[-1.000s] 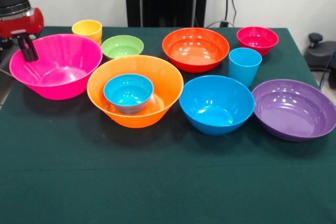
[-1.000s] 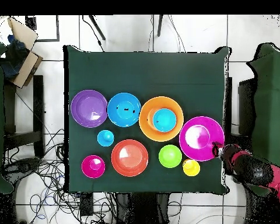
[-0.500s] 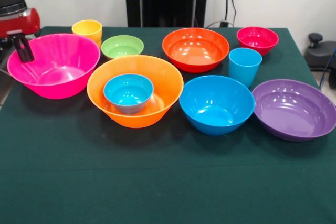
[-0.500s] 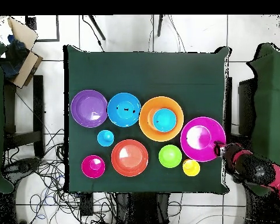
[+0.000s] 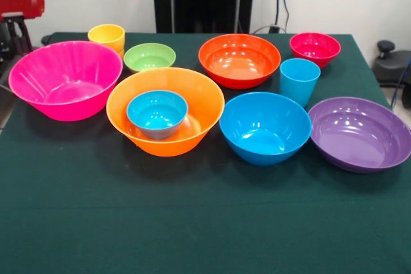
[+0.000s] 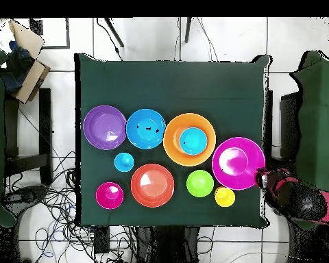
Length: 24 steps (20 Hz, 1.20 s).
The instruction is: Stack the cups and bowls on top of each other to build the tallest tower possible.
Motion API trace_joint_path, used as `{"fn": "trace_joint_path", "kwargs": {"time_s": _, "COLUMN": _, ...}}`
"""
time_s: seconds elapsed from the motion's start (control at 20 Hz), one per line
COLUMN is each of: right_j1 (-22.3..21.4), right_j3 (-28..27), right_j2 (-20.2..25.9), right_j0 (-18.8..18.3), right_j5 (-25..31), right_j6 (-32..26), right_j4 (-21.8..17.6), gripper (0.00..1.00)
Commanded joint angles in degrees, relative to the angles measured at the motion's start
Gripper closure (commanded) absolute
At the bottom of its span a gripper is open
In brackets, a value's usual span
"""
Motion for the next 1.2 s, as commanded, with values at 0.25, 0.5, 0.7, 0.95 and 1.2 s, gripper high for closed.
{"fn": "trace_joint_path", "kwargs": {"time_s": 0.25, "right_j1": -2.7, "right_j3": 3.1, "right_j2": -3.3, "right_j0": 4.5, "right_j5": -2.5, "right_j6": 0.8, "right_j4": -3.2, "gripper": 1.00}}
{"fn": "trace_joint_path", "kwargs": {"time_s": 0.5, "right_j1": -1.9, "right_j3": 1.6, "right_j2": -2.0, "right_j0": 3.1, "right_j5": -0.7, "right_j6": -2.8, "right_j4": -2.2, "gripper": 1.00}}
{"fn": "trace_joint_path", "kwargs": {"time_s": 0.7, "right_j1": -1.9, "right_j3": 0.7, "right_j2": -0.7, "right_j0": 1.5, "right_j5": 2.0, "right_j6": -6.4, "right_j4": -1.1, "gripper": 1.00}}
{"fn": "trace_joint_path", "kwargs": {"time_s": 0.95, "right_j1": 0.4, "right_j3": -2.1, "right_j2": 0.5, "right_j0": -0.3, "right_j5": 3.6, "right_j6": -10.7, "right_j4": -1.2, "gripper": 1.00}}
{"fn": "trace_joint_path", "kwargs": {"time_s": 1.2, "right_j1": 2.5, "right_j3": -4.6, "right_j2": 1.4, "right_j0": -1.6, "right_j5": 5.1, "right_j6": -13.7, "right_j4": -1.5, "gripper": 0.00}}
